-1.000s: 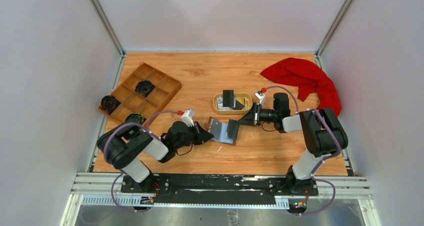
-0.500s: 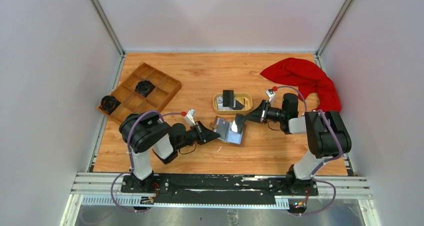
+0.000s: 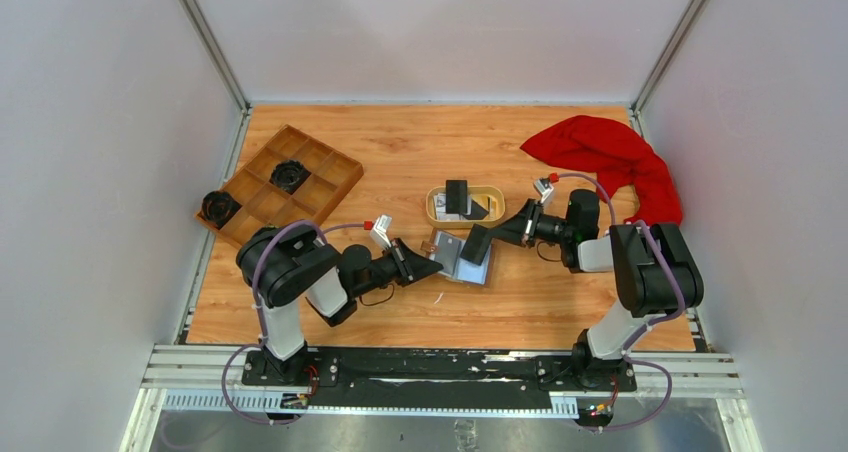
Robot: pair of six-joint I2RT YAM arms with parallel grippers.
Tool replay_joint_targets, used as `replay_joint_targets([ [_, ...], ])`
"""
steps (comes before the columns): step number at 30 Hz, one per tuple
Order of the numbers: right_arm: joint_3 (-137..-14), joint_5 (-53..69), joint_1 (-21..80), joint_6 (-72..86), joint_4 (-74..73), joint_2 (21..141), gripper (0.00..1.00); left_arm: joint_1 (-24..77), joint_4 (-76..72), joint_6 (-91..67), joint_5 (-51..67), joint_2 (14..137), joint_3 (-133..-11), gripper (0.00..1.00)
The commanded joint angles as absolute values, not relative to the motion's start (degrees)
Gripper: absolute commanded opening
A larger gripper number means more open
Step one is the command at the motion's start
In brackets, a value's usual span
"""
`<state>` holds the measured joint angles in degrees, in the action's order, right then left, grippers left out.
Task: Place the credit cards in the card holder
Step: Pick up the card holder from the center of the board, then insert the credit card into the card holder.
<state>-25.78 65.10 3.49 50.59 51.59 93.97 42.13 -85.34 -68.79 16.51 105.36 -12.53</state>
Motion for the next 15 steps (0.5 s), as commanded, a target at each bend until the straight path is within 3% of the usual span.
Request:
replay_joint_targets([
  [1, -25.0, 66.3, 3.5, 53.7, 55.6, 92.9, 0.00, 41.9, -88.3, -68.6, 16.4, 104.0, -13.4, 0.00],
  [15, -24.9, 65.0, 4.0, 60.7, 59.8, 90.9, 0.00, 42.7, -88.3, -70.5, 15.8, 99.0, -14.9, 0.00],
])
